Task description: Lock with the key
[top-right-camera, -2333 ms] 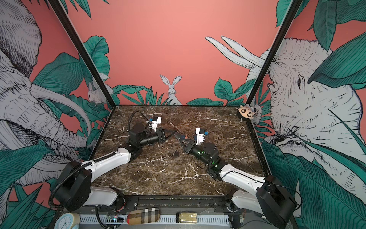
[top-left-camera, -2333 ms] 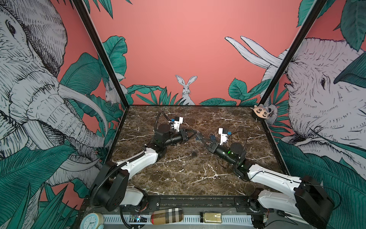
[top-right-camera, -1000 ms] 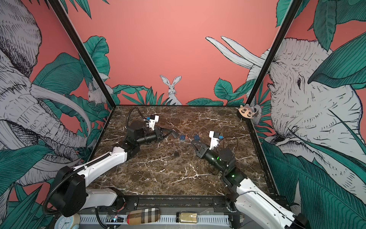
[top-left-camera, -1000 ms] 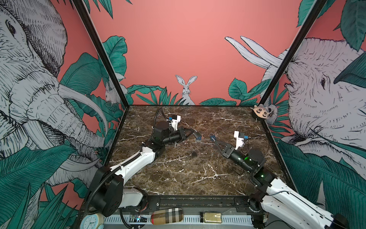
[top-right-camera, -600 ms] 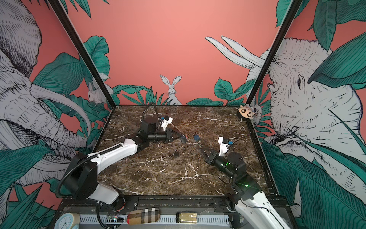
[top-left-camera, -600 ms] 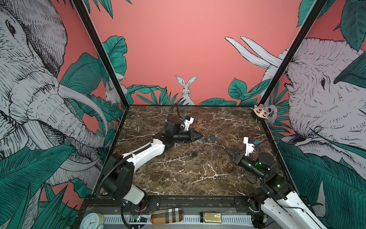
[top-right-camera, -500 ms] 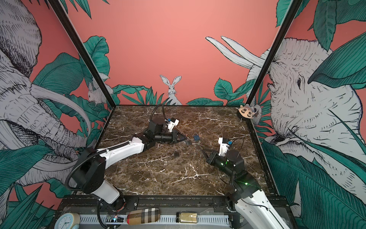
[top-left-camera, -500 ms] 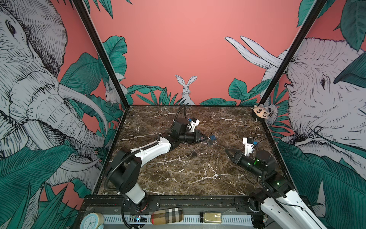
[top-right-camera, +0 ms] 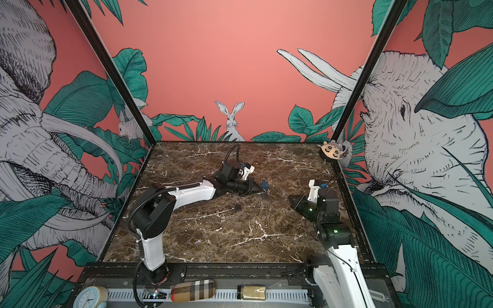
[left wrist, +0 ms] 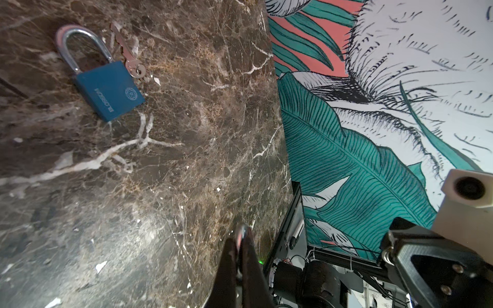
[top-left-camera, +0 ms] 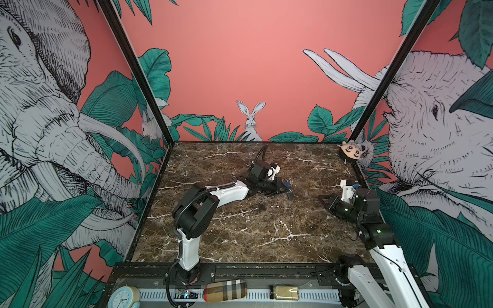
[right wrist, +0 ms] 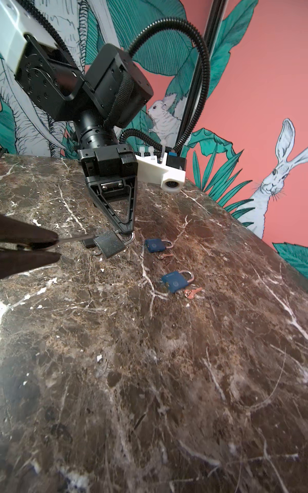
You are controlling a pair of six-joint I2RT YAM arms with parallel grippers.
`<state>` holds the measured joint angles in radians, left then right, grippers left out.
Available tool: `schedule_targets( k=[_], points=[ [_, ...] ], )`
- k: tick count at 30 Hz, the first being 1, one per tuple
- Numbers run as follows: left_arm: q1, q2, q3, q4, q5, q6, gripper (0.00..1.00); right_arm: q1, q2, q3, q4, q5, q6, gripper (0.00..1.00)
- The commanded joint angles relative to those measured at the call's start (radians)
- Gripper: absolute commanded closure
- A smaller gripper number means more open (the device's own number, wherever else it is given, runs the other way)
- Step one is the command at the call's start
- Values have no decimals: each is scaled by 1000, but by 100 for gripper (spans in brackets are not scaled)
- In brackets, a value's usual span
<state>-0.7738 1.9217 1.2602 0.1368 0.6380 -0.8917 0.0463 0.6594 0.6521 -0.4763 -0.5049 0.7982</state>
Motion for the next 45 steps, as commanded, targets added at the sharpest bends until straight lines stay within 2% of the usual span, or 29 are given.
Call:
schedule_targets(
  k=[1, 6, 14, 45],
  points=[
    [-20, 26, 45, -33, 7, 31, 100, -56, 24, 25, -5, -102, -55, 100],
    [-32, 88, 103, -115, -10, 78, 100, -111, 53, 27, -12, -134, -85, 100],
    [-33, 192, 195, -191, 1, 128, 100, -119, 77, -13, 62, -142, -43, 100],
    [-27, 300, 311, -309, -24, 206, 100, -120, 87, -70, 138, -199, -36, 100]
  ],
)
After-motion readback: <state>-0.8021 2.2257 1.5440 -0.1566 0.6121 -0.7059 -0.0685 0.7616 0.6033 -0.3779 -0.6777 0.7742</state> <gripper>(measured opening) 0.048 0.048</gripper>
